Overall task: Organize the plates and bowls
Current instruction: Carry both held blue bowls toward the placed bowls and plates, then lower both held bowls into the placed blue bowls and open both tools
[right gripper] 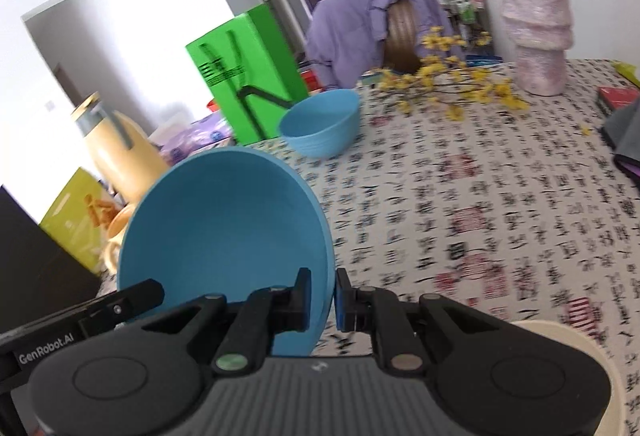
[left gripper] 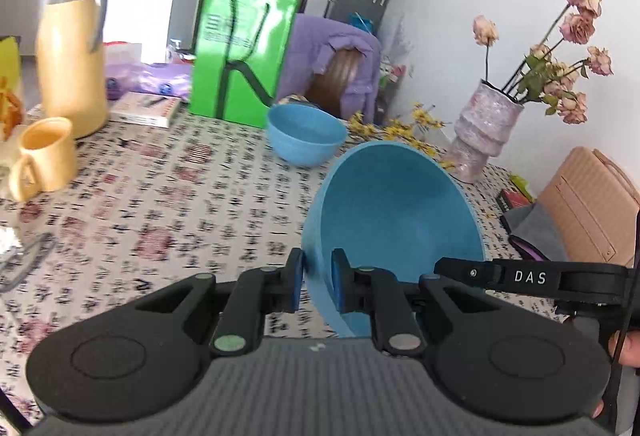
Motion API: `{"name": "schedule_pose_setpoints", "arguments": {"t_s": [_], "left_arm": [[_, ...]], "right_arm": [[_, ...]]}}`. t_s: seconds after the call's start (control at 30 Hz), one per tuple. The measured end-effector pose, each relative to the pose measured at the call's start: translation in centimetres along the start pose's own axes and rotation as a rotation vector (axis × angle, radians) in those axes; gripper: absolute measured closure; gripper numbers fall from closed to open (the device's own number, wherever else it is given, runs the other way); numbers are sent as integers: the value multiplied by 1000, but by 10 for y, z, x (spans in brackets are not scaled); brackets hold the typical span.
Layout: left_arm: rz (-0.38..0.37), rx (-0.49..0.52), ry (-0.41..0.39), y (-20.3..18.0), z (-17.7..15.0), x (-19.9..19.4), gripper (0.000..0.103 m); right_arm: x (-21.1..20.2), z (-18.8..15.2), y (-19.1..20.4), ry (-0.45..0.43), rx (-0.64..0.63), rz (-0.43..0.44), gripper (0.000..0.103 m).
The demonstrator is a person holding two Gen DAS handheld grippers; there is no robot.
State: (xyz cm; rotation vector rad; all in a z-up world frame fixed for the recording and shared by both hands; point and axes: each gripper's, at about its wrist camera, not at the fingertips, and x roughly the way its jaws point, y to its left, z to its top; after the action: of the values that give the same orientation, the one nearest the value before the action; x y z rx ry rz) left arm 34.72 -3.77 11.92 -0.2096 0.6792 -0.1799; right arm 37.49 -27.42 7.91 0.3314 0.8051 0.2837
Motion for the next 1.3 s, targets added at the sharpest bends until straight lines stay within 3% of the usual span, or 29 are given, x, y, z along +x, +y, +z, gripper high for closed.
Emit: {"name": "schedule_pose_setpoints", "arguments": {"t_s": [0.3, 0.6, 0.93, 1.3], "left_arm": [[8, -39, -47, 33, -9, -29, 89], [15, 0, -83, 43, -19, -55, 88], [28, -30, -130, 78, -65, -89, 88], [38, -146, -97, 117, -104, -102, 87]], "right_arm": [[-3, -11, 39, 16, -67, 22, 91], [-12, -25, 62, 8, -99, 34, 91], [-15, -71, 93, 18, -144, 85, 89], [-4, -116, 111, 82, -165, 111, 89]]}}
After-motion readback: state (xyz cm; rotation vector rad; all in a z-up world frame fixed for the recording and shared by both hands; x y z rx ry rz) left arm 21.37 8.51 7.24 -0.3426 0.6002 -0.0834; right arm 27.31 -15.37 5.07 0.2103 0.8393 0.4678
